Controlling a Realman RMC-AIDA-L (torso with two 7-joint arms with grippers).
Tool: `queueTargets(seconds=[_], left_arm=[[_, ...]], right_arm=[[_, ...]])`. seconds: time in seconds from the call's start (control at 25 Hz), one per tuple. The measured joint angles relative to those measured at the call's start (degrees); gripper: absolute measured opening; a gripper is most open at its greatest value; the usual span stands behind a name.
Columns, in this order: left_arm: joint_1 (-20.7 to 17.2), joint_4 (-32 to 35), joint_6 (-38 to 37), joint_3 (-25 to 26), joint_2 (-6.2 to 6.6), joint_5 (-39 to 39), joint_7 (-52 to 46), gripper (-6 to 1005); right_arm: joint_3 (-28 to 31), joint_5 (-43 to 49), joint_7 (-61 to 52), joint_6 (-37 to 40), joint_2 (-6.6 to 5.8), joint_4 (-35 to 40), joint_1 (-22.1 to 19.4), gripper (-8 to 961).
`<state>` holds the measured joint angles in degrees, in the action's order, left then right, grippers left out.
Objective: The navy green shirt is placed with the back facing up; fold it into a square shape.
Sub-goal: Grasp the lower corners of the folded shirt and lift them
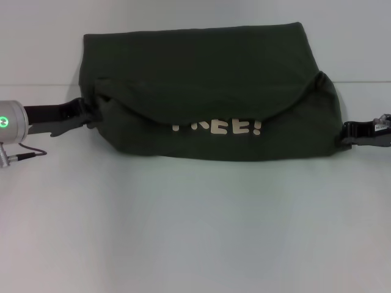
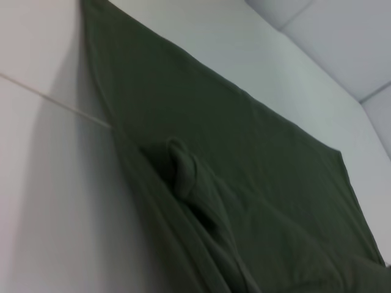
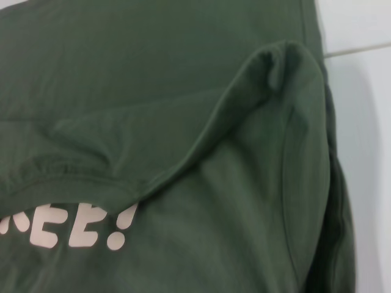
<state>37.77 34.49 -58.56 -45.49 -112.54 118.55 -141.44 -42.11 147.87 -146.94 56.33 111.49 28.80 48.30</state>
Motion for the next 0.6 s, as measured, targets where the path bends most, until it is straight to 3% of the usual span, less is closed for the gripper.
queueTargets(seconds=[0.16, 0.48, 0.6], left_arm=[[-0.9, 1.0, -5.5, -0.1, 0.78, 0.1, 0.2, 13], [-7.0, 8.4, -24.1, 0.4, 2.71, 1.4, -1.7, 13], [-8.6, 11.0, -29.5, 1.8, 2.72, 4.6, -2.3, 12]], right_arm=[[0.1, -0.1, 0.3, 5.6, -0.2, 2.8, -0.9, 32], [0.7, -0.2, 0.3, 23.0, -0.59, 12.9, -6.3, 32], [0.8, -0.1, 0.5, 28.9, -1.08, 14.3, -8.1, 32]])
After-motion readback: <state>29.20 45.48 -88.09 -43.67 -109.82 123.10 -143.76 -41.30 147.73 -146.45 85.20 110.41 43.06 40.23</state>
